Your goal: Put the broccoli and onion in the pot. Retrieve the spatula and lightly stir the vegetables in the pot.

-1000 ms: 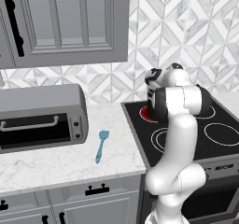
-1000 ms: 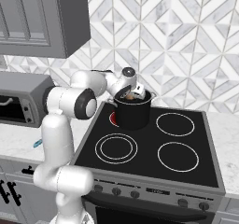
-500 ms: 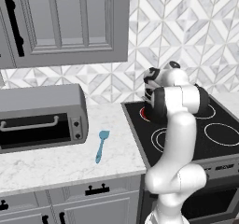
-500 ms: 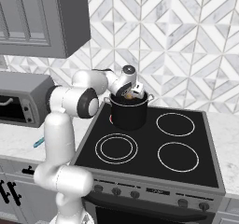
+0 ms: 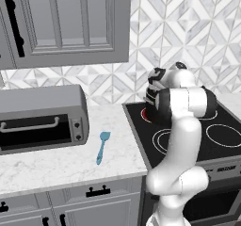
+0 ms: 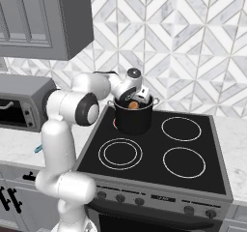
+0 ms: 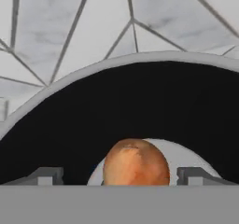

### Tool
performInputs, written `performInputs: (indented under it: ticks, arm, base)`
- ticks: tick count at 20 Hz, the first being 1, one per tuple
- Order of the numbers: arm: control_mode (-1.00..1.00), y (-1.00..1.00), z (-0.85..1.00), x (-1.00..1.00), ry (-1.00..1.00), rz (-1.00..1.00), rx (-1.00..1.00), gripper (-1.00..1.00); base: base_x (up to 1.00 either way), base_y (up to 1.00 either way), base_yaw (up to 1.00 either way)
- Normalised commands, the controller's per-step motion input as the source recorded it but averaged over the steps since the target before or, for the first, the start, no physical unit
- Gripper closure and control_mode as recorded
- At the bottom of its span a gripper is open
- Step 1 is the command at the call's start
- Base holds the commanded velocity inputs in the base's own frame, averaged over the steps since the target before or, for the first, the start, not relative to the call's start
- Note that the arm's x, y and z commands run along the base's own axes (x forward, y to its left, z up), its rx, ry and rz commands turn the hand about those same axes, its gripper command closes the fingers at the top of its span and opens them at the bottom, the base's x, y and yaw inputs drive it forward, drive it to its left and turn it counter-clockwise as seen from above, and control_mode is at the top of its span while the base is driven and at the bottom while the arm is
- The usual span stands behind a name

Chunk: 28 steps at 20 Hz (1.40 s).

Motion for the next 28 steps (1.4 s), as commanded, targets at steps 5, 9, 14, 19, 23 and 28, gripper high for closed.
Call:
performInputs:
  ticks: [5,9,14,19,23,28]
  arm:
    - [-1.00,0.00,0.51,-0.76,-0.24,0.00,0.00,-1.00]
    - [-1.00,0.00,1.00,-1.00,-0.48,0.00,0.00,-1.00]
    - [-1.00,0.25,1.00,-0.99,-0.26,0.00,0.00,-1.00]
    - [-1.00,0.67,1.00,-0.92,0.00,0.02,-0.08,-1.00]
    - [-1.00,0.79,1.00,-0.78,0.12,0.02,-0.13,-1.00]
    - [-1.00,0.76,0.93,-0.67,0.28,0.04,-0.18,-1.00]
  base:
    - [0.00,0.00,0.00]
    - [0.00,0.00,0.00]
    - [0.00,0.00,0.00]
    - [0.00,0.00,0.00]
    - [0.00,0.00,0.00]
    - [0.00,0.00,0.00]
